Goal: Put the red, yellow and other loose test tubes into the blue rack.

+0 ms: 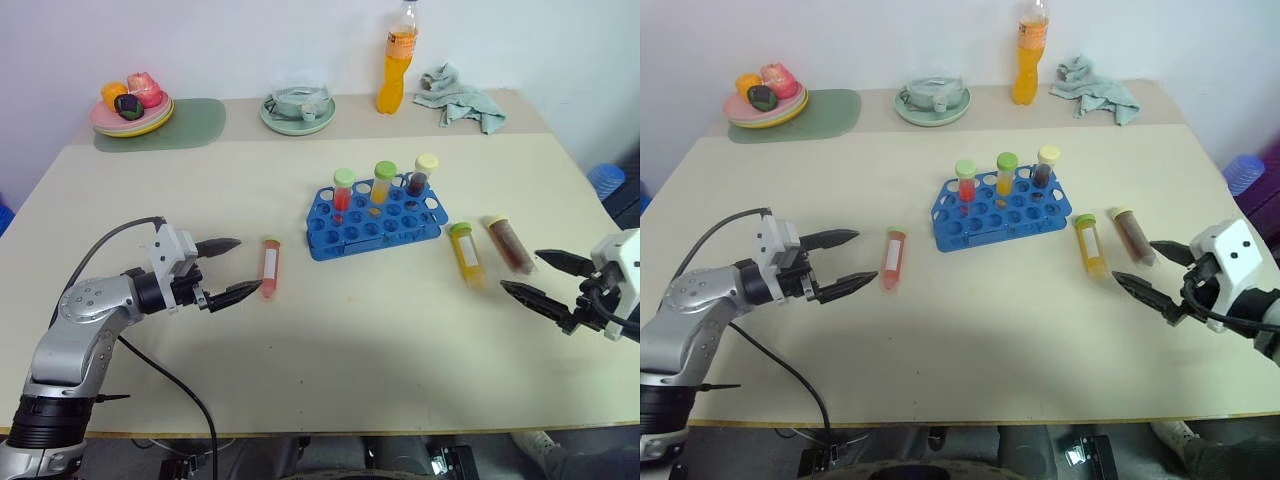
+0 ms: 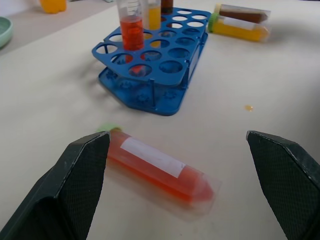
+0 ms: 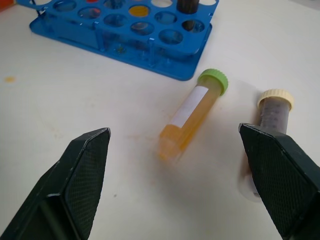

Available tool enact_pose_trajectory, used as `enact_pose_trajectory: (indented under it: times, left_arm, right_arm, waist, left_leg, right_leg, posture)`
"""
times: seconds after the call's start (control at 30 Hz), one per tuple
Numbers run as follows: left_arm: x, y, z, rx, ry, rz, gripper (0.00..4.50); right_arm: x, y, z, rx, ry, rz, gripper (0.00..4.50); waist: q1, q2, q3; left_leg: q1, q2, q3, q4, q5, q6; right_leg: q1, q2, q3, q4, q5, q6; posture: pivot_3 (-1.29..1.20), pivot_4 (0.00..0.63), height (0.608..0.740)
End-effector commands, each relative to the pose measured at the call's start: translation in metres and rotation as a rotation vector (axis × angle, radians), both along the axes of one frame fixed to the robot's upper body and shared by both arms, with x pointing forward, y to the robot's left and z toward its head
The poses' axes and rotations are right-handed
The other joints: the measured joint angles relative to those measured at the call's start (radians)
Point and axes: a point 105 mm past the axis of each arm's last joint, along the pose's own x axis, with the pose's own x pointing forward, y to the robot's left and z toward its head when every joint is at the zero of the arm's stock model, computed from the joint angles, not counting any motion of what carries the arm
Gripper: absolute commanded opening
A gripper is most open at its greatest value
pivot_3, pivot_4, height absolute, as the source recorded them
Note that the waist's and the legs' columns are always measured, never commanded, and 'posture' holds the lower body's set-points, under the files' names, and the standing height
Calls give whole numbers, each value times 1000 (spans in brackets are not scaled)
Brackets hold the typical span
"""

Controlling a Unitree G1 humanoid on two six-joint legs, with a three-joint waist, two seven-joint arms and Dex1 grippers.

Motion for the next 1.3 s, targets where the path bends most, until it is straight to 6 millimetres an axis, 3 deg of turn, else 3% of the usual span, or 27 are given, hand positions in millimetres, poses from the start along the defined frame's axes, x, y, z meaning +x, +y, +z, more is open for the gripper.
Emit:
enact_pose_trajectory:
  times: [0.03, 0.43, 0.63, 0.73, 0.97, 1.1, 1.3]
  left_arm:
    - [-2, 3, 5, 10, -29, -10, 4456]
    - [-3, -2, -5, 4, -27, -24, 4456]
    - [-4, -11, -7, 30, -49, -70, 4456]
    - [-1, -24, -2, 48, -86, -131, 4456]
    - [1, -48, 15, 44, -143, -244, 4456]
    - [1, -60, 26, 36, -148, -314, 4456]
    - [3, -70, 27, 39, -145, -348, 4456]
  right_arm:
    - [0, 0, 14, -33, -47, 11, 4222]
    - [12, -1, 13, -45, -83, -2, 4222]
    - [29, -8, 18, -31, -87, -49, 4222]
    - [52, -21, 17, -86, 5, -157, 4222]
    - [86, -37, 13, -103, 270, -318, 4222]
    - [100, -42, 13, -97, 358, -331, 4222]
    - [121, -50, 10, -75, 415, -358, 4222]
  waist:
    - [0, 0, 0]
    - [1, 0, 0]
    - [0, 0, 0]
    - [-1, 2, 1]
    - [-2, 2, 1]
    - [-1, 2, 2]
    - [-4, 2, 2]
  left_leg:
    - [0, 0, 0, 0, 0, 0]
    - [-1, 0, 0, 0, 0, 0]
    - [-1, 0, 0, 0, 0, 0]
    - [-1, 0, 1, 1, 0, 0]
    - [-5, 1, 2, 0, 2, 3]
    - [-6, 1, 2, -1, 2, 3]
    - [-6, 1, 3, 0, 2, 3]
  right_leg:
    - [0, 0, 0, 0, 0, 0]
    - [-1, 0, 0, -1, 0, 0]
    - [-1, 0, 0, -1, 0, 0]
    - [-1, 0, 0, -1, 1, -1]
    - [-5, 0, 0, 0, 2, -2]
    - [-7, 0, -1, -1, 4, 2]
    - [-7, 0, -1, -1, 4, 3]
  posture:
    - [0, 150, 740]
    - [0, 150, 740]
    - [0, 150, 740]
    - [0, 150, 740]
    - [0, 150, 740]
    - [0, 150, 740]
    - [0, 150, 740]
